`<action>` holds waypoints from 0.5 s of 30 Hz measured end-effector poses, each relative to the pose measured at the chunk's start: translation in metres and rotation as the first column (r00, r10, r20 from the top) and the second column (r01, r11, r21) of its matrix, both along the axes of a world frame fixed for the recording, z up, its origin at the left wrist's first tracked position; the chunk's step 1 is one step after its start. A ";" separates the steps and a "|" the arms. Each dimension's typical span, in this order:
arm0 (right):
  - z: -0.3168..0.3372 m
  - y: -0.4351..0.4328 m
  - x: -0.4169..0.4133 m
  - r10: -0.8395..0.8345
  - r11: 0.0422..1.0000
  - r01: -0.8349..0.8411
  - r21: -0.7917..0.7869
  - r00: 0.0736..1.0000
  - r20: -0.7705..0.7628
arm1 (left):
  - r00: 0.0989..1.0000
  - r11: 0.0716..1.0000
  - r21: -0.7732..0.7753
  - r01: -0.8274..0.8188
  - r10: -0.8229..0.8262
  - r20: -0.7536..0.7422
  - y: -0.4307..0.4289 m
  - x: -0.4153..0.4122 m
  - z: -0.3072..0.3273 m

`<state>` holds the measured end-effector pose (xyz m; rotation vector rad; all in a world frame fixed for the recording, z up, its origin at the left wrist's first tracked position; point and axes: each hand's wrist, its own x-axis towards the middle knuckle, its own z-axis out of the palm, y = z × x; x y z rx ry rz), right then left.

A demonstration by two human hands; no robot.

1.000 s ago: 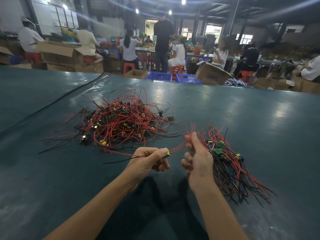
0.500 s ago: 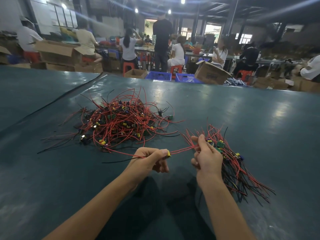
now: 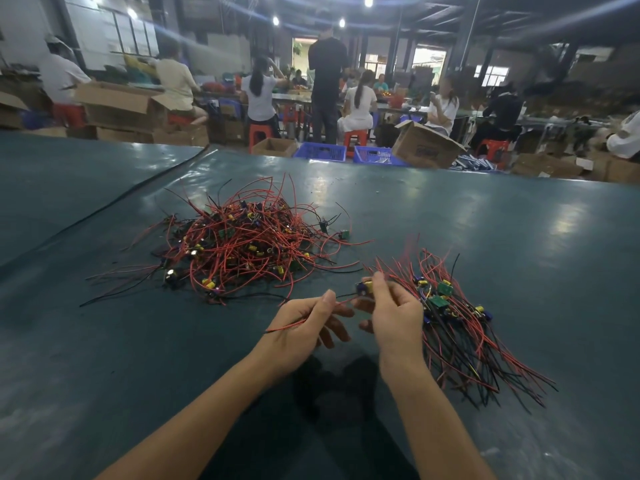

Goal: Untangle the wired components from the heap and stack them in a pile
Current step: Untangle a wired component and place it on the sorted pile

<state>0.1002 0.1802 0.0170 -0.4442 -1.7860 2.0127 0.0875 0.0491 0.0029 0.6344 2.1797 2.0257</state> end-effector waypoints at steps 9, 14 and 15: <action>0.007 0.042 -0.006 -0.280 0.819 0.244 -0.520 0.960 0.009 | 0.920 0.930 -0.096 -0.355 0.330 -0.213 -0.025 -0.020 -0.001; -0.002 0.043 -0.008 -0.221 0.975 0.221 -0.003 0.975 0.013 | 0.622 0.431 -0.471 -0.770 0.342 -0.704 -0.062 -0.039 -0.006; -0.005 0.044 -0.007 -0.197 0.968 0.190 0.165 0.980 0.028 | 0.624 0.381 -0.501 -0.777 0.367 -0.689 -0.067 -0.042 -0.005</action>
